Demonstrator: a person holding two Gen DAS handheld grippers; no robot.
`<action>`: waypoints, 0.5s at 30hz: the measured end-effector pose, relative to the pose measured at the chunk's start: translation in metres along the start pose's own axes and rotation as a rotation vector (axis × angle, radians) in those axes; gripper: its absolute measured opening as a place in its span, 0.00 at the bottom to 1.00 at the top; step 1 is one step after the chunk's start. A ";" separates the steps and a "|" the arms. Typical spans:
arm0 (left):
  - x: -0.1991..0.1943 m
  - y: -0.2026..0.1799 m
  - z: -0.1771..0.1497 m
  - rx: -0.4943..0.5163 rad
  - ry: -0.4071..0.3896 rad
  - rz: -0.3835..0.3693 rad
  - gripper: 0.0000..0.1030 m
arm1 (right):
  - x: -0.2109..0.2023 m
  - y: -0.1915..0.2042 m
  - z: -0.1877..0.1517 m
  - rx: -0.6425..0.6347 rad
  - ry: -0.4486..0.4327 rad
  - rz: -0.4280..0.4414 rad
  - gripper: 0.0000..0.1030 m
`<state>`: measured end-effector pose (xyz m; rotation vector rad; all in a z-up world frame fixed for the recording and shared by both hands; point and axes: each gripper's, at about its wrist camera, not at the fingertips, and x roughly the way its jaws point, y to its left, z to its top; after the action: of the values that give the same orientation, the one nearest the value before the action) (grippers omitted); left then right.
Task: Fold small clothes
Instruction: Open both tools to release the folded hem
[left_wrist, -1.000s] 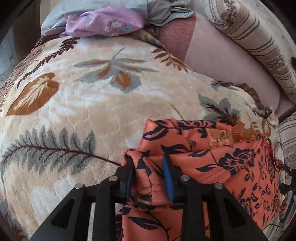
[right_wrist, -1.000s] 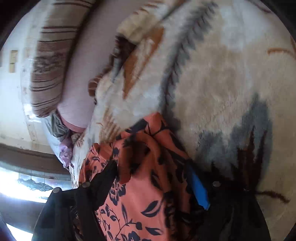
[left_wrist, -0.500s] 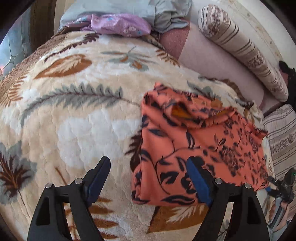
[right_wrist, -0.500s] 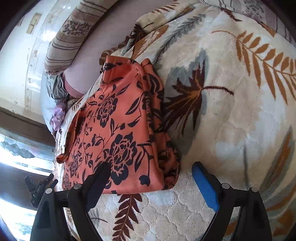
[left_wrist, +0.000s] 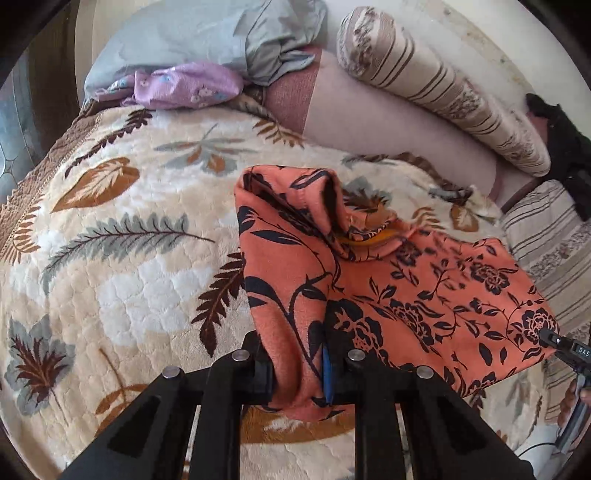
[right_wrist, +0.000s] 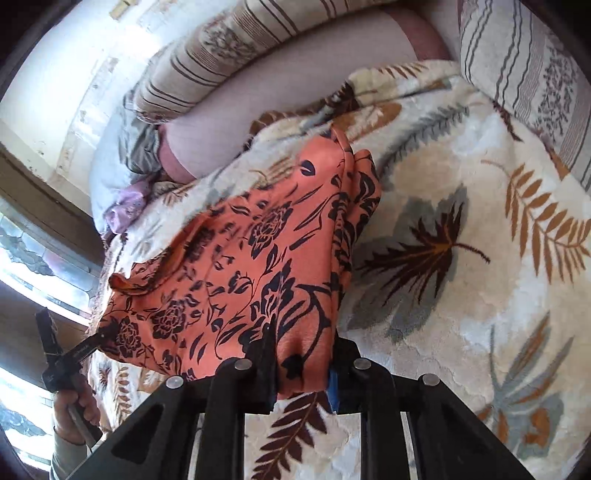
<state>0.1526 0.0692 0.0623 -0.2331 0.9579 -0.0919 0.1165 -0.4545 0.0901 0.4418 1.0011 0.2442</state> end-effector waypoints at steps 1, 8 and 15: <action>-0.018 -0.002 -0.008 0.017 -0.014 -0.015 0.19 | -0.018 0.001 -0.009 -0.007 -0.004 0.010 0.20; 0.002 0.036 -0.127 0.045 0.182 0.080 0.52 | -0.016 -0.076 -0.148 0.164 0.225 -0.049 0.90; -0.023 0.057 -0.124 -0.074 0.076 0.073 0.53 | -0.068 -0.094 -0.145 0.192 0.051 -0.026 0.89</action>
<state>0.0366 0.1093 -0.0008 -0.2643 1.0453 0.0020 -0.0430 -0.5288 0.0312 0.5989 1.0849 0.1366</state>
